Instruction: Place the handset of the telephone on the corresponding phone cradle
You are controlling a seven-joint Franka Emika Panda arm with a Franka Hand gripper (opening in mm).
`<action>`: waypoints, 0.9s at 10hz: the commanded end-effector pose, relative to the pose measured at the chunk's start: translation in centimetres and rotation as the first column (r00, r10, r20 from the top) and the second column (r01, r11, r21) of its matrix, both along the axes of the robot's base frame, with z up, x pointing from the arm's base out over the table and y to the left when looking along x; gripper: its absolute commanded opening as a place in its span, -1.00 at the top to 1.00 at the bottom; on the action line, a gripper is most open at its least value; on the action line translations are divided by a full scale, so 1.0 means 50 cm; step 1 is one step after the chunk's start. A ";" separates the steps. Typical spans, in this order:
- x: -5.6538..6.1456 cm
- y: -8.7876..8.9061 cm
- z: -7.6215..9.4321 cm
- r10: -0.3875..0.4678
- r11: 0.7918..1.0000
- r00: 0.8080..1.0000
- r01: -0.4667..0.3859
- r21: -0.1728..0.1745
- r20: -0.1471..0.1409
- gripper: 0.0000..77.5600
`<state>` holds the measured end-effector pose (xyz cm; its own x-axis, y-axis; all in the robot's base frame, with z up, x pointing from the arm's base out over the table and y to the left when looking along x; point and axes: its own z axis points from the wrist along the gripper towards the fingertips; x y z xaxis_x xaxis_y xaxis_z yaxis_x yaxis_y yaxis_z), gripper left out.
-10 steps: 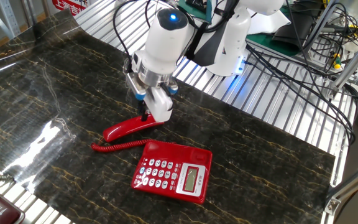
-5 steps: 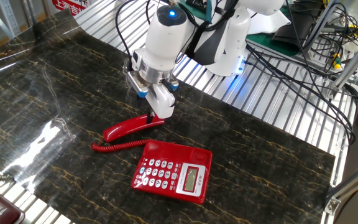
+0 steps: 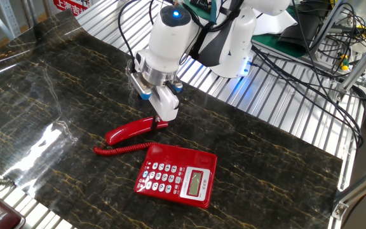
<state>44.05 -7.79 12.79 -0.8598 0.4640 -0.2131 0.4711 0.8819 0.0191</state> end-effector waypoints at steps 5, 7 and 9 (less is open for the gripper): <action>-0.015 -0.015 -0.076 -0.031 0.998 0.999 0.032 0.051 -0.031 -1.00; -0.011 -0.014 -0.076 -0.045 0.998 0.998 0.047 0.049 -0.041 -1.00; -0.006 -0.013 -0.078 -0.048 0.997 0.998 0.050 0.056 -0.047 -1.00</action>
<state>43.52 -8.10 10.96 -0.8544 0.4893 -0.1749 0.4919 0.8701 0.0309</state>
